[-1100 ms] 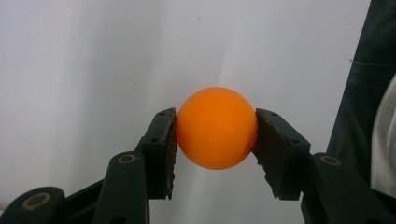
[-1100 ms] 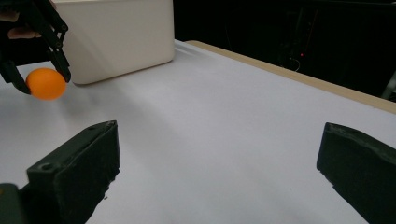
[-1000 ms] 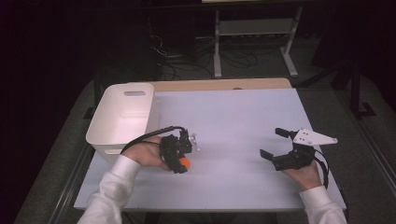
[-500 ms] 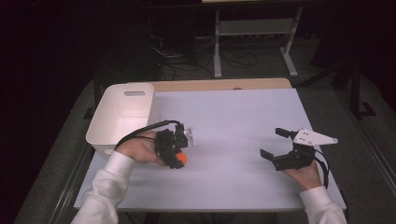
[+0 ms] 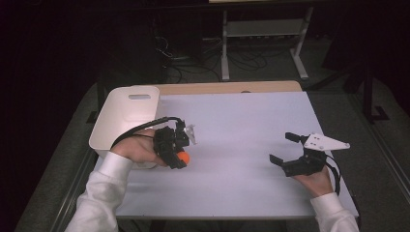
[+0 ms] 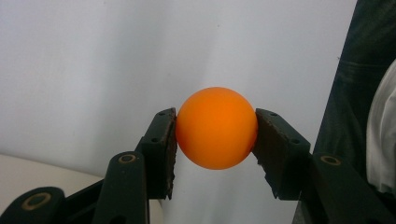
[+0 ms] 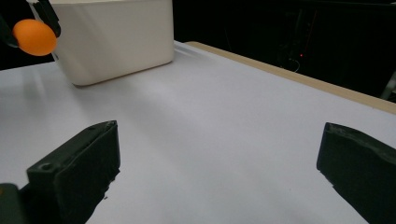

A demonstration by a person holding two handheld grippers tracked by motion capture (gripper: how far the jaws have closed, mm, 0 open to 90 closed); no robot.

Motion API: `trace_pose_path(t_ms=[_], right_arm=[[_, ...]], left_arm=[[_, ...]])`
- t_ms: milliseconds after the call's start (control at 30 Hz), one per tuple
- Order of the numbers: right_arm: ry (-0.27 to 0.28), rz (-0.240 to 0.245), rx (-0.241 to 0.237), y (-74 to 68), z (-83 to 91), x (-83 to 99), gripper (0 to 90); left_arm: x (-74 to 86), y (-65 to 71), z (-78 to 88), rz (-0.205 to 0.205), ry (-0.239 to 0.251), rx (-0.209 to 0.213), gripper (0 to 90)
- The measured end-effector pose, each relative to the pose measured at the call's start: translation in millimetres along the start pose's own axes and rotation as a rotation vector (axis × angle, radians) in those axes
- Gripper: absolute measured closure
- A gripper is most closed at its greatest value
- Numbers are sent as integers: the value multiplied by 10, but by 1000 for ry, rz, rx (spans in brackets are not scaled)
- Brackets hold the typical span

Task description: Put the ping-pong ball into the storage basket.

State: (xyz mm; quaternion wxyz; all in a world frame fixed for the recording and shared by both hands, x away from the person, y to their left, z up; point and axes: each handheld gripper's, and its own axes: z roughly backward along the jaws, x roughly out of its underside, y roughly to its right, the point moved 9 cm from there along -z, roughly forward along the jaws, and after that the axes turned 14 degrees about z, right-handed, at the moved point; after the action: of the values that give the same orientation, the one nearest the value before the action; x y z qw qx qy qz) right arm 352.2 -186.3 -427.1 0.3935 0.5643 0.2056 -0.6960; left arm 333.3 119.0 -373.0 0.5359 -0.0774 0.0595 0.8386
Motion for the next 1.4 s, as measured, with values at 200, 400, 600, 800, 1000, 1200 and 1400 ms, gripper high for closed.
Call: trace_pose_path(t_ms=[200,400,600,800,1000,1200,1400], right_arm=[[-4,-1,-2,-5,-3,3,0],[-2,0,0,-5,6,-1,0],[-2,-1,0,-4,4,1,0],[-3,-3,-2,-6,1,3,0],[-2,-2,-2,-8,0,1,0],[-6,0,-4,-15,-6,5,0],[-7,-5,-4,-13,-6,7,0]], left_arm=[[10,-28,75,8,-3,-9,506],[55,-64,116,24,0,-13,505],[79,-115,172,20,-4,-22,505],[98,-174,265,33,-1,-34,505],[140,-210,355,38,7,-41,505],[189,-238,423,43,5,-44,505],[220,-314,530,62,13,-54,505]])
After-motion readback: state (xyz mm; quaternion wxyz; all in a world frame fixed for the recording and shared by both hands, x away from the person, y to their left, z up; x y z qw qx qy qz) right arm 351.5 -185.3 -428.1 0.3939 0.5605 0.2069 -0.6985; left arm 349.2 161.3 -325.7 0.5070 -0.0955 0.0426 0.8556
